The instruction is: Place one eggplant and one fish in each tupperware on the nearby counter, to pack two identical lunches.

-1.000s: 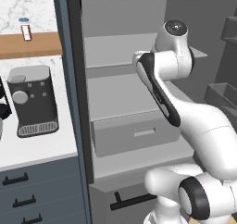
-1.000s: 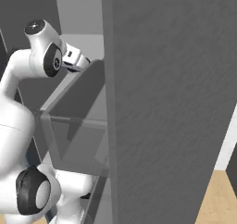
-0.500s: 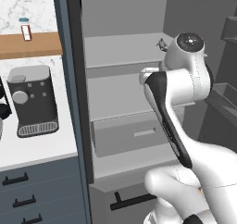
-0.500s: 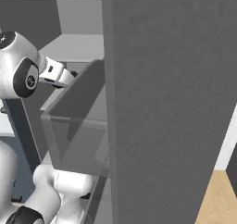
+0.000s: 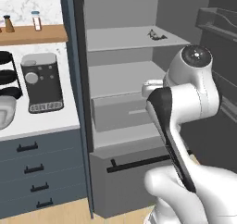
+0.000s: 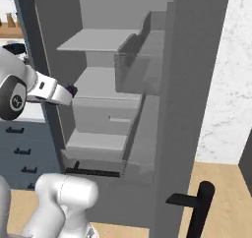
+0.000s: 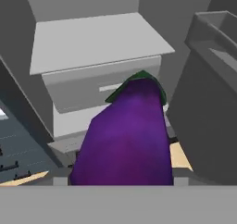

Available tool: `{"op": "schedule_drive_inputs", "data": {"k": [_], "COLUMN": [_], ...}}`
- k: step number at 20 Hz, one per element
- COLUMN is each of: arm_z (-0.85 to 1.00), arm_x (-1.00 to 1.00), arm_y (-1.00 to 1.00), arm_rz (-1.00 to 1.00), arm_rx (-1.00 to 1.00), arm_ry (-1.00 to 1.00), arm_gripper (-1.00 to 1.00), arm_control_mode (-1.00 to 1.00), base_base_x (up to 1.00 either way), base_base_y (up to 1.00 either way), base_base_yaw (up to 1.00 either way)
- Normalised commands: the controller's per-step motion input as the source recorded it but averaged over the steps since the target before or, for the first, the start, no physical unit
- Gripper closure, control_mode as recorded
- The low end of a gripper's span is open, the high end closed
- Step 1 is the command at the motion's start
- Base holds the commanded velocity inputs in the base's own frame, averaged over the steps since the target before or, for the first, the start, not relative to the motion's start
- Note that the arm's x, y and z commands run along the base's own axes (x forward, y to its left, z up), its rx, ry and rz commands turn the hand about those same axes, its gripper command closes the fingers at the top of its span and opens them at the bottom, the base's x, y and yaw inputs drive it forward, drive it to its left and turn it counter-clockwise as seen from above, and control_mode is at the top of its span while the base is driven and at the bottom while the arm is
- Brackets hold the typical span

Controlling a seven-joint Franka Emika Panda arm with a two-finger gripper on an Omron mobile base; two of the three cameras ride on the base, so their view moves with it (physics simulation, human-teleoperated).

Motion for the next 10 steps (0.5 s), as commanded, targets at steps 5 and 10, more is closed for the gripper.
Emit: {"op": "schedule_drive_inputs", "data": {"k": [5,10], "arm_z": [0.0,0.0], "arm_x": [0.0,0.0], "arm_y": [0.0,0.0], "arm_rz": [0.0,0.0], "arm_rx": [0.0,0.0], "arm_ry": [0.0,0.0], "arm_gripper": [1.0,1.0], "arm_control_mode": [1.0,1.0], "base_base_x": [-0.48,0.04], "base_base_y": [0.83,1.0], "base_base_yaw": [0.18,0.29]}}
